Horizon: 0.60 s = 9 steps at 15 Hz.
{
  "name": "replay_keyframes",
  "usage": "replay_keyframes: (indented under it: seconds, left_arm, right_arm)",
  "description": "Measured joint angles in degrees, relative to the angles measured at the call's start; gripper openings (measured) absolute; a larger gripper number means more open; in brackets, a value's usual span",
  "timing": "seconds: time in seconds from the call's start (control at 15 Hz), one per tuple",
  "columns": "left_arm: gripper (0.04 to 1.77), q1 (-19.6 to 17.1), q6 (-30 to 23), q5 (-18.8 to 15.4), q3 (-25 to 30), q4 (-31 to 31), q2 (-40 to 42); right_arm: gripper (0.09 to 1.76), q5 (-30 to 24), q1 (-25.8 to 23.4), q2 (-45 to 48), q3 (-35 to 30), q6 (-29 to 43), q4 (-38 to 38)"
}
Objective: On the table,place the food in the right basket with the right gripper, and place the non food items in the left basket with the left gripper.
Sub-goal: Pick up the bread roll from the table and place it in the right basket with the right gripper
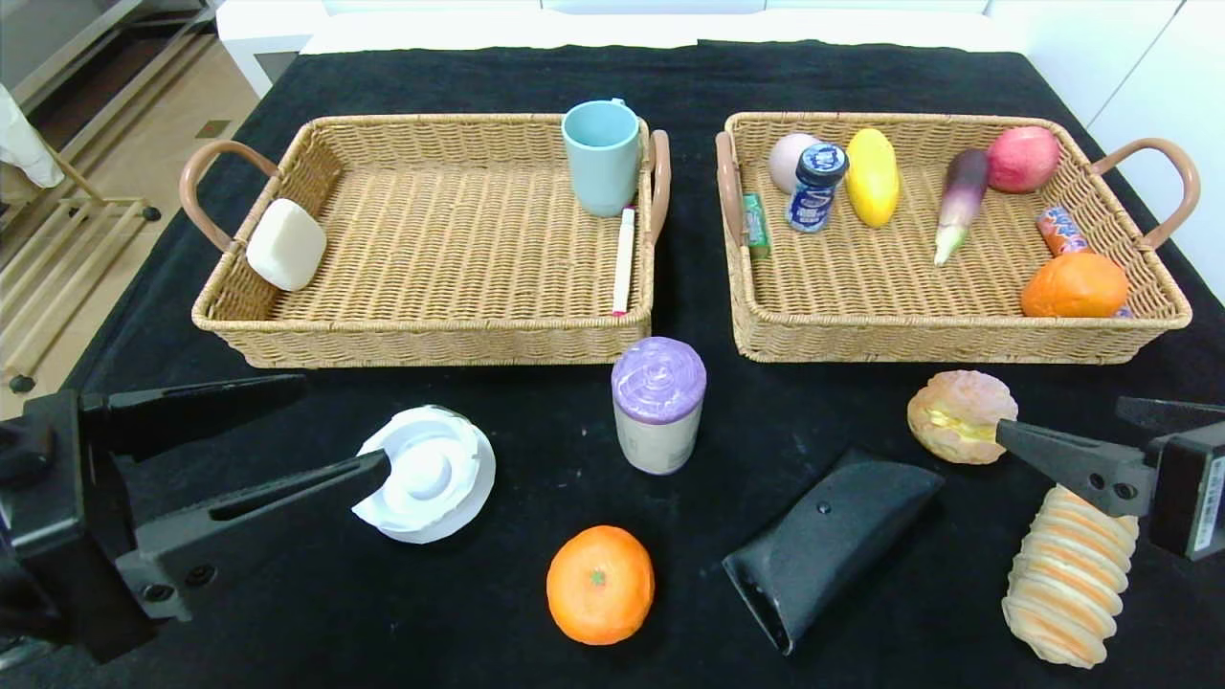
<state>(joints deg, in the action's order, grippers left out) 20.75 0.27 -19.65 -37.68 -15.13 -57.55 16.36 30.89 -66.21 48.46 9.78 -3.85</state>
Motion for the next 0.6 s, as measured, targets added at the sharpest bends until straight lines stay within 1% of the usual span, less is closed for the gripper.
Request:
replay_keyframes:
  seconds: [0.13, 0.2, 0.4, 0.6]
  left_arm:
    - [1.72, 0.0, 0.0, 0.0, 0.0, 0.0, 0.0]
    - [1.72, 0.0, 0.0, 0.1, 0.0, 0.0, -0.1]
    - [1.72, 0.0, 0.0, 0.1, 0.1, 0.0, -0.1]
    - [1.72, 0.0, 0.1, 0.1, 0.1, 0.1, 0.0]
  right_arm:
    - [1.71, 0.4, -0.8, -2.6, 6.7, 6.7, -8.9]
    - [1.71, 0.5, -1.1, -4.2, 9.5, 8.8, -12.0]
    - [1.71, 0.7, -2.9, -9.0, 15.0, 10.4, -16.6]
    - [1.71, 0.8, -4.3, -13.2, 20.1, 13.2, -23.2]
